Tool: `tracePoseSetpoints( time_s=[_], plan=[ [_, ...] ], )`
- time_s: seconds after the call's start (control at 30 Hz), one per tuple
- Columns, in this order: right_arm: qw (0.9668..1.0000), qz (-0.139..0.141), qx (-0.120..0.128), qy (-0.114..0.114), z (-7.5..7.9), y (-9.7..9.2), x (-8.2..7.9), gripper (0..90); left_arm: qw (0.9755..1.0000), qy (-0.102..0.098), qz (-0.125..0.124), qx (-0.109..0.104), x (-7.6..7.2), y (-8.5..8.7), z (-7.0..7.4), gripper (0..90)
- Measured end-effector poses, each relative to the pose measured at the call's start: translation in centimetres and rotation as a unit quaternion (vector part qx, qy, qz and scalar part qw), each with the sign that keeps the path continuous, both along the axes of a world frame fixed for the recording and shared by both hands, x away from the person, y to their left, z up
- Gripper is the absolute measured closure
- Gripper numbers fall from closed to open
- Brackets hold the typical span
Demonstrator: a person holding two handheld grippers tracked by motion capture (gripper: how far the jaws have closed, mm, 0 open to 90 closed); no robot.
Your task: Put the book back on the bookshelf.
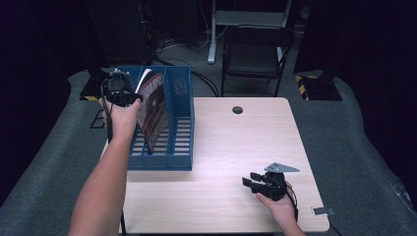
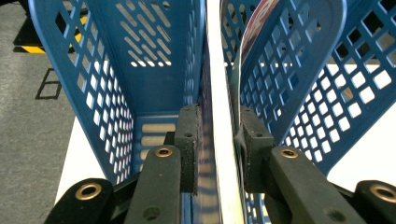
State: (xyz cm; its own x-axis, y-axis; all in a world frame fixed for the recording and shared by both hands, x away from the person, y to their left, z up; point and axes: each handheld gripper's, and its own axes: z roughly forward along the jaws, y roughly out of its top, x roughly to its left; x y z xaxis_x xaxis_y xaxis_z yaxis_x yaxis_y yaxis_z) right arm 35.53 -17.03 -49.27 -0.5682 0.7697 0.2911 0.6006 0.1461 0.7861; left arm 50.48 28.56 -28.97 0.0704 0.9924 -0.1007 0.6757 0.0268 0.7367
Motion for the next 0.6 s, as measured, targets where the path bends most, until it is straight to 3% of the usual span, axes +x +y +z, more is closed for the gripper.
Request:
tracePoseSetpoints(
  time_s=[0.23, 0.33, 0.6],
  plan=[
    [1.0, 0.002, -0.002, 0.0, -0.1, 0.1, 0.0, 52.6, 0.9999, -0.01, -0.012, -0.003, -0.7, 0.0, 0.5, 66.6],
    [1.0, 0.002, -0.001, 0.001, 0.0, 0.1, 0.0, 52.6, 0.9998, -0.013, -0.012, -0.01, -0.8, 0.3, 0.7, 59.8],
    [1.0, 0.001, -0.003, 0.001, 0.0, 0.1, 0.1, 52.6, 0.9996, -0.014, -0.02, -0.011, -1.2, 0.4, 1.1, 55.6]
  ],
)
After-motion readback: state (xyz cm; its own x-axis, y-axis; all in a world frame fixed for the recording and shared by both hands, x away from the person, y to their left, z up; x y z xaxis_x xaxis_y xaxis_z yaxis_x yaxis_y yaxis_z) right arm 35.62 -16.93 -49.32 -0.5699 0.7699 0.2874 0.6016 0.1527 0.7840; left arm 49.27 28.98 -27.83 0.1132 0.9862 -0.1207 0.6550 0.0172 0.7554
